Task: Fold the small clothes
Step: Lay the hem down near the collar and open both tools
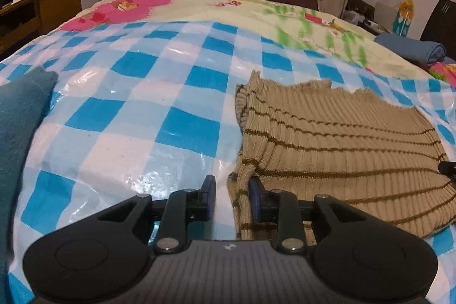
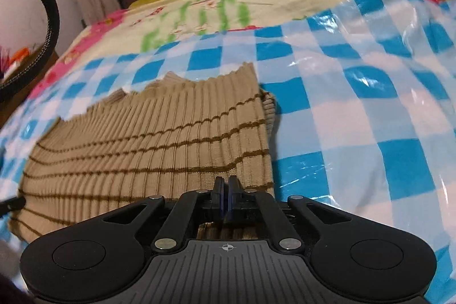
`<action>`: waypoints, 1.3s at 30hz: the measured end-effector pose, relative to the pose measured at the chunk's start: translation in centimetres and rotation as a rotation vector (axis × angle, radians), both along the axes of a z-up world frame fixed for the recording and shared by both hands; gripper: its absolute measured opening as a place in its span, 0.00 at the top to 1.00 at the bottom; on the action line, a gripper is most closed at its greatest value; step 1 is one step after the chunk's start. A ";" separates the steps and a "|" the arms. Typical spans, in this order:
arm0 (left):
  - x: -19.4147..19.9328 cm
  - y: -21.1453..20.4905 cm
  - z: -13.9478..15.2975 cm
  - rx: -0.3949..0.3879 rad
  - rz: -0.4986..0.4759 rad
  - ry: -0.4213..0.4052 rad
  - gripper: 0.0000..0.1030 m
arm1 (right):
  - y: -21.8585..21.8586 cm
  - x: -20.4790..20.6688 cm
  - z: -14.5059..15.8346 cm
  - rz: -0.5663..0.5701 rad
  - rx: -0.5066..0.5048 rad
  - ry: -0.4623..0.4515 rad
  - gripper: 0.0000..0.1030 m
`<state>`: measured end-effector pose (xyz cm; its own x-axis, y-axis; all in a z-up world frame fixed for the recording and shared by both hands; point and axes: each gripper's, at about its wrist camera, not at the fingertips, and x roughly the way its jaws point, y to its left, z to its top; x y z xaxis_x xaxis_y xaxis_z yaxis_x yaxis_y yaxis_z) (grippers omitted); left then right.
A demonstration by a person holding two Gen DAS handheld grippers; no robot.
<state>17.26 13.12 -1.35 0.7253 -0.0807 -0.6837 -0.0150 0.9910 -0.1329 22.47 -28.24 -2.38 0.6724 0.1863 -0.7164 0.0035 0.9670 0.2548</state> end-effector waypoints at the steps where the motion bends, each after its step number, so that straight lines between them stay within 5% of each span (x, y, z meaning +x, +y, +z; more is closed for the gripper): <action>1: -0.1 0.2 0.1 -0.022 0.013 -0.001 0.67 | 0.1 0.0 0.4 -0.004 -0.006 -0.006 0.96; 3: -0.4 0.5 0.3 -0.069 0.036 -0.003 0.67 | 0.6 -0.6 1.3 -0.006 -0.017 -0.042 0.89; 9: -2.1 -1.0 1.2 -0.082 -0.014 -0.064 0.68 | 1.0 -3.5 2.1 0.012 0.011 -0.083 0.88; 14: -1.5 -1.0 -0.8 -0.023 0.014 0.041 0.67 | -0.9 -4.6 -0.1 -0.074 0.023 -0.022 0.89; 19: -2.5 -1.1 0.0 -0.016 0.015 0.024 0.68 | -2.1 -4.9 -0.9 -0.113 0.023 0.021 0.91; 24: -3.2 -1.2 1.2 -0.042 0.024 -0.033 0.68 | -1.2 -6.4 0.8 -0.073 0.006 -0.035 0.88; 29: -2.1 -1.8 0.3 -0.020 0.025 0.040 0.68 | -2.4 -4.9 -1.6 -0.140 0.015 0.068 0.88; 31: -1.8 -1.5 -0.6 -0.015 0.046 0.082 0.67 | -2.3 -5.0 -1.3 -0.141 0.014 0.068 0.88; 39: -4.3 -1.0 0.4 -0.121 0.090 0.021 0.68 | -0.5 -6.1 2.8 -0.062 -0.006 0.001 0.87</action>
<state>12.94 12.12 -0.95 0.7189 -0.0986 -0.6880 -0.1070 0.9624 -0.2497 16.35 -28.71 0.46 0.6818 0.1399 -0.7180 0.0639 0.9664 0.2490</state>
